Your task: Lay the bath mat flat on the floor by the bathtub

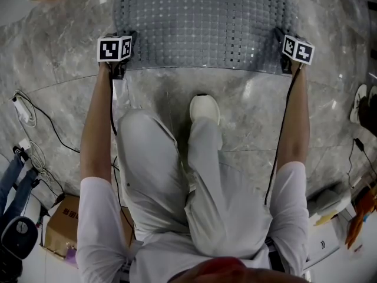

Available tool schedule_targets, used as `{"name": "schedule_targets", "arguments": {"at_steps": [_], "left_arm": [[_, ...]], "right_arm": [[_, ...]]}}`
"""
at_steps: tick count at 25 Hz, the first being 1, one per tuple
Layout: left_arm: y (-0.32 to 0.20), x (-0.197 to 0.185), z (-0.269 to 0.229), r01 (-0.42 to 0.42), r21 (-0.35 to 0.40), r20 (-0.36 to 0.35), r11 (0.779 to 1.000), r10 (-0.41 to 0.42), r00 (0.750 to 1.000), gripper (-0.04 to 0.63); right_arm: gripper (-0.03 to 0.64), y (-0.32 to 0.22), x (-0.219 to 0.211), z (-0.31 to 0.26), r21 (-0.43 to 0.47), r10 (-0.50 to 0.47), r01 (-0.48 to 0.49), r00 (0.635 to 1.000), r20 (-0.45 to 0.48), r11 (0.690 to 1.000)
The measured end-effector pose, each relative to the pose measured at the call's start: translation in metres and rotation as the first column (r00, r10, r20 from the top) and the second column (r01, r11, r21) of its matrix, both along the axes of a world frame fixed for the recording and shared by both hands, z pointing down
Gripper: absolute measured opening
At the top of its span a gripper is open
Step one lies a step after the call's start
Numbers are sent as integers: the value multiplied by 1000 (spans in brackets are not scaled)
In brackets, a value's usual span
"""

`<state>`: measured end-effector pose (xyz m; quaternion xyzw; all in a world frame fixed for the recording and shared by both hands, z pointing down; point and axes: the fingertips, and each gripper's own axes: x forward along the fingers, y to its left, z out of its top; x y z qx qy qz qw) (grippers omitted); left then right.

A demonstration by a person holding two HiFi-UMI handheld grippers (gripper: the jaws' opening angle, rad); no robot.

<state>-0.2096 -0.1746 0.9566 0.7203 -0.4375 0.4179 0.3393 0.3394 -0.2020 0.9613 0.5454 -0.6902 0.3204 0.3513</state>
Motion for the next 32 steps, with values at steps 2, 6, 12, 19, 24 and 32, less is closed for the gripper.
{"name": "schedule_targets", "arguments": {"at_steps": [2, 6, 12, 19, 24, 32], "left_arm": [[0, -1, 0, 2, -11, -26, 1000, -3, 1000, 119], [-2, -5, 0, -2, -4, -20, 1000, 2, 1000, 153], [-4, -11, 0, 15, 16, 6, 1000, -15, 1000, 207], [2, -17, 1, -7, 25, 9, 1000, 6, 1000, 256], [10, -25, -2, -11, 28, 14, 1000, 11, 1000, 266], [18, -31, -13, 37, 81, -47, 996, -33, 998, 272]], "right_arm": [[182, 2, 3, 0, -14, 22, -21, 999, 36, 1000], [210, 7, 10, 2, -30, 76, -74, 992, 96, 997], [210, 14, 15, 2, -32, 117, -114, 984, 136, 993], [209, 26, 21, -3, -22, 124, -122, 987, 102, 992], [205, 40, 25, -4, -27, 103, -101, 994, 46, 994], [190, 54, 28, -16, 37, 161, -162, 987, 25, 986]]}}
